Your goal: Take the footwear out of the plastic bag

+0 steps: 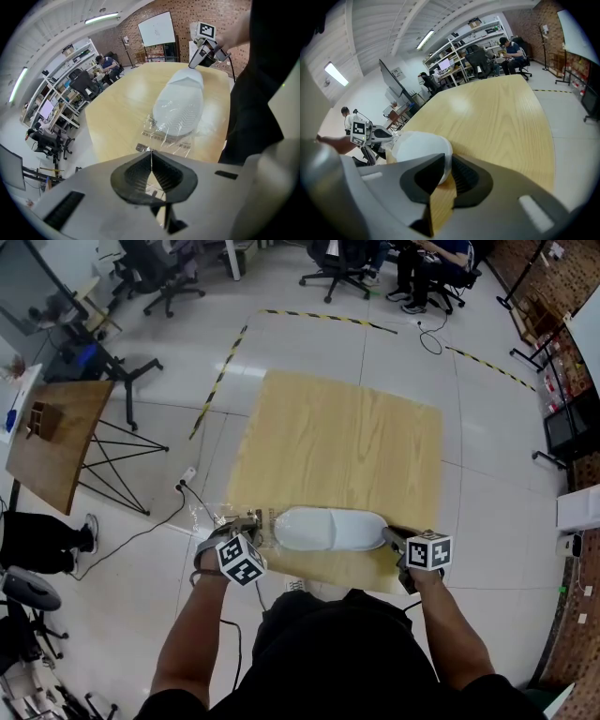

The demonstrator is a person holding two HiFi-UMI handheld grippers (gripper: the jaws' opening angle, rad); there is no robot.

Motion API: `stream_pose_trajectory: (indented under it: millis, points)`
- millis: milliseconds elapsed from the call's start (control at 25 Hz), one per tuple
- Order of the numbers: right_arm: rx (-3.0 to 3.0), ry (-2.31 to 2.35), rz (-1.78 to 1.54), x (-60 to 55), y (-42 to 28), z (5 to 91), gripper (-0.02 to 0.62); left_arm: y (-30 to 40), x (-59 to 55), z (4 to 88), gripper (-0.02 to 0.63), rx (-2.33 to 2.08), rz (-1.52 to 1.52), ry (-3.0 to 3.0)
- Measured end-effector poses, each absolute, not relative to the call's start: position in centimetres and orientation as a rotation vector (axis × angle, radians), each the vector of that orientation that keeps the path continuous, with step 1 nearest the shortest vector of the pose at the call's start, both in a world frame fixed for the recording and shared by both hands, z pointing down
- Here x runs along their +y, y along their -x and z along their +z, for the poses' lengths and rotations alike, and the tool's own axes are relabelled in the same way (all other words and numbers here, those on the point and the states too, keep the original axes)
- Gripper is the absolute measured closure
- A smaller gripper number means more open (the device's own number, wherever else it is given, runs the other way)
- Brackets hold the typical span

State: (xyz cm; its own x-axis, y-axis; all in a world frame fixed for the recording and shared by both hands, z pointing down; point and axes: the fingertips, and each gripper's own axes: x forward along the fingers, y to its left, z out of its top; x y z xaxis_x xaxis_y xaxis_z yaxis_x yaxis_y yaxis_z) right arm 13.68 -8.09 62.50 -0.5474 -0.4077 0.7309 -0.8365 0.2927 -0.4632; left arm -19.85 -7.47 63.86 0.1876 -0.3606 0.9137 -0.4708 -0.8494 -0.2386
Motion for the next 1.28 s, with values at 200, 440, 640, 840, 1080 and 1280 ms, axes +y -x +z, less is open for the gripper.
stream_pose_trajectory:
  millis: [200,440,640,840,1080,1280]
  points:
    - [-2.075,-1.102,1.141,-8.2,-13.8,62.4,0.545,21.1,-7.9,63.6,0.594,-0.845,1.781,-2.324]
    - [-2.068,-1.101,1.139,-8.2,-13.7,62.6,0.545,23.6,-8.5,63.8,0.594,-0.892,1.8,-2.275]
    - [-2.061,-1.101,1.147,-8.1,-13.7,62.8,0.545,24.5,-9.3,63.7,0.595,-0.91,1.827,-2.26]
    - [-2.06,-1.089,1.151,-8.2,-13.6,62.9,0.545,26.2,-11.2,63.1,0.595,-0.981,1.851,-2.215]
    - [-2.053,-1.085,1.145,-8.3,-13.7,62.7,0.545,27.9,-13.9,61.4,0.597,-1.053,1.868,-2.187]
    - [-2.053,-1.095,1.148,-8.3,-13.8,62.8,0.545,27.7,-16.8,59.5,0.598,-1.138,1.874,-2.233]
